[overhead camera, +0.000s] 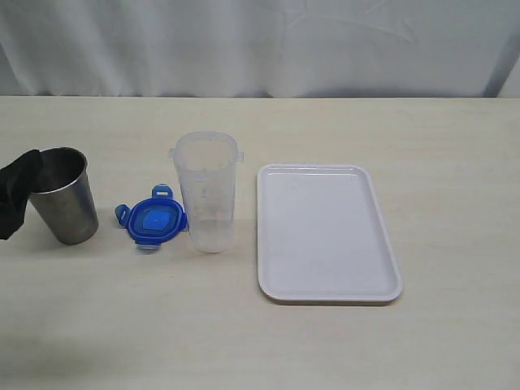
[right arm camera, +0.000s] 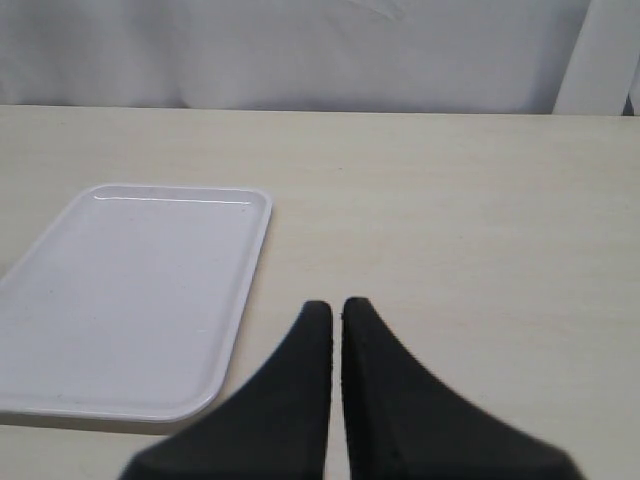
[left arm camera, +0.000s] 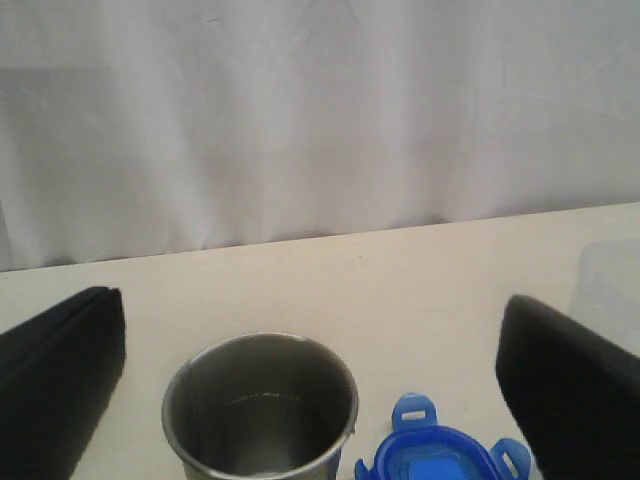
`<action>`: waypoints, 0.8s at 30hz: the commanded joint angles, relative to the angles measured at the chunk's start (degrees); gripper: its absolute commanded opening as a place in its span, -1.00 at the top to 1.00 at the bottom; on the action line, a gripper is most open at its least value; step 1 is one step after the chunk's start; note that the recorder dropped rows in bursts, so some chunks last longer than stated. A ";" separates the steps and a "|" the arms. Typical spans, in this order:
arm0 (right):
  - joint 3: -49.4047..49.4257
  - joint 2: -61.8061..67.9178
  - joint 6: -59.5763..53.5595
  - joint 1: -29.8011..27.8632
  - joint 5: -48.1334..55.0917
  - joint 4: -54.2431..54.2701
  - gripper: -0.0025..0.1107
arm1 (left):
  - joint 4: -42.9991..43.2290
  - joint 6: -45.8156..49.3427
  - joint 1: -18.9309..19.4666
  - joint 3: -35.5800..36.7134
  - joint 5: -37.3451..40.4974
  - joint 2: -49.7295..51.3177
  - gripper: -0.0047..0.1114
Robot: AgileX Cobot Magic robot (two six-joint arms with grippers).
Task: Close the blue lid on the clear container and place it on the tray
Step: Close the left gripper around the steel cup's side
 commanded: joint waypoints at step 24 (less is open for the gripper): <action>0.13 -0.28 -0.21 0.11 -0.19 0.03 0.88 | -3.02 12.29 -0.45 -0.75 -21.39 31.59 -0.89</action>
